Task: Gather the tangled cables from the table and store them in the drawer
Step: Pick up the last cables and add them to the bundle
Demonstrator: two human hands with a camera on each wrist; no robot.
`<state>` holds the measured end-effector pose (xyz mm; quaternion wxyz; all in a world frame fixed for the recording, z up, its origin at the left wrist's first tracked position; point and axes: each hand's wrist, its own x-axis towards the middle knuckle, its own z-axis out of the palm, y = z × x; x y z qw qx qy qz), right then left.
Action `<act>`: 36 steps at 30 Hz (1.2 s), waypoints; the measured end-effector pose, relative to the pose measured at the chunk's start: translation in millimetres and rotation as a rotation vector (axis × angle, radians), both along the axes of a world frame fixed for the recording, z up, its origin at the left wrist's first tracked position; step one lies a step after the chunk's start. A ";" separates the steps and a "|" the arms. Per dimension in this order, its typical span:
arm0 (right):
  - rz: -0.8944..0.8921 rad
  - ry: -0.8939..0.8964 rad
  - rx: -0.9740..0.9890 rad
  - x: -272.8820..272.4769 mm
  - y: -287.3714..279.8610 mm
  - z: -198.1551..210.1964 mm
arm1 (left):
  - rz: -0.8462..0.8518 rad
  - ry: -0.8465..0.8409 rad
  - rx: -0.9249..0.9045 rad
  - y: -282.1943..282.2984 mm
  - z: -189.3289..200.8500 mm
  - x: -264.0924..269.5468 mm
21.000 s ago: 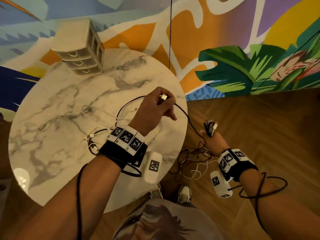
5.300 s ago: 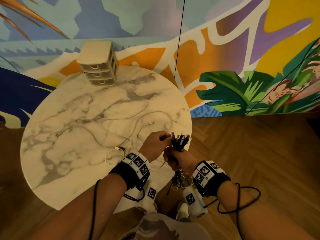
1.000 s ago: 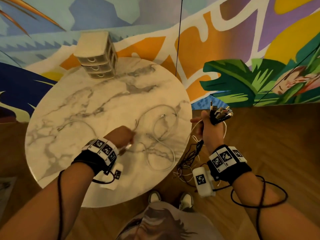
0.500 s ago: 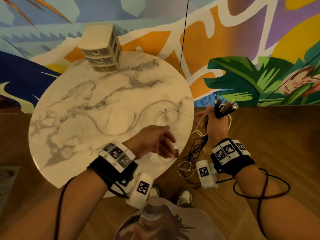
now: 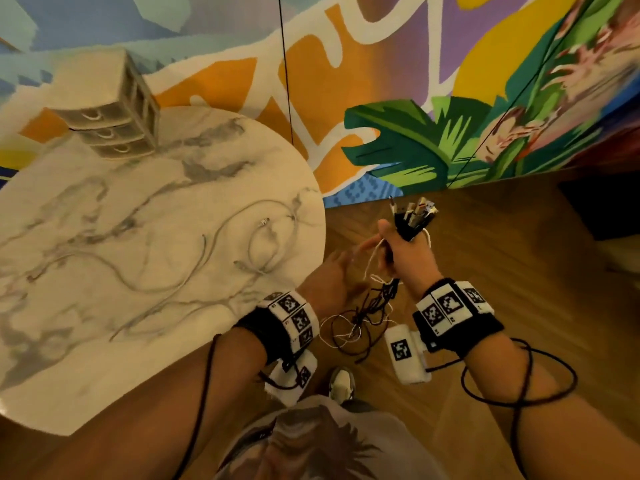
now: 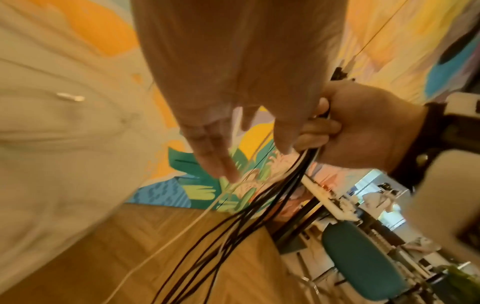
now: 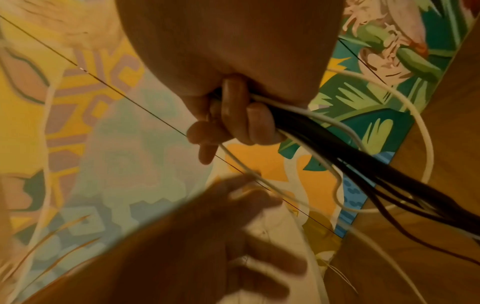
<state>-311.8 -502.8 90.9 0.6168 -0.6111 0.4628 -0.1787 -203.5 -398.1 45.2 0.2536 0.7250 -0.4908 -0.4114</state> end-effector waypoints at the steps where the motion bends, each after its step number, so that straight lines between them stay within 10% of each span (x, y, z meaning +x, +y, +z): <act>1: 0.019 -0.011 -0.002 -1.6 1.4 1.3 | -0.007 0.024 -0.031 -11.3 9.9 -4.1; 5: -0.033 -0.020 -0.067 -10.8 -4.5 2.1 | 0.147 0.177 -0.012 -23.6 12.2 1.4; 14: -0.183 -0.069 -0.122 -38.0 -25.1 7.8 | 0.134 -0.284 0.224 -14.5 -35.8 48.2; 24: -0.065 -0.177 -0.225 -24.3 -33.7 33.4 | -0.256 0.118 -0.360 -83.4 70.0 -31.4; 29: -0.011 -0.300 -0.104 -26.5 -46.2 40.4 | 0.056 0.547 -0.269 -97.5 86.3 -43.5; 32: 0.183 -0.292 -0.071 -28.2 -44.2 24.1 | 0.282 0.510 -0.221 -105.4 94.2 -29.3; 36: 0.269 -0.145 -0.102 -18.5 -28.9 -10.3 | 0.134 0.379 -0.307 -104.7 112.5 -20.5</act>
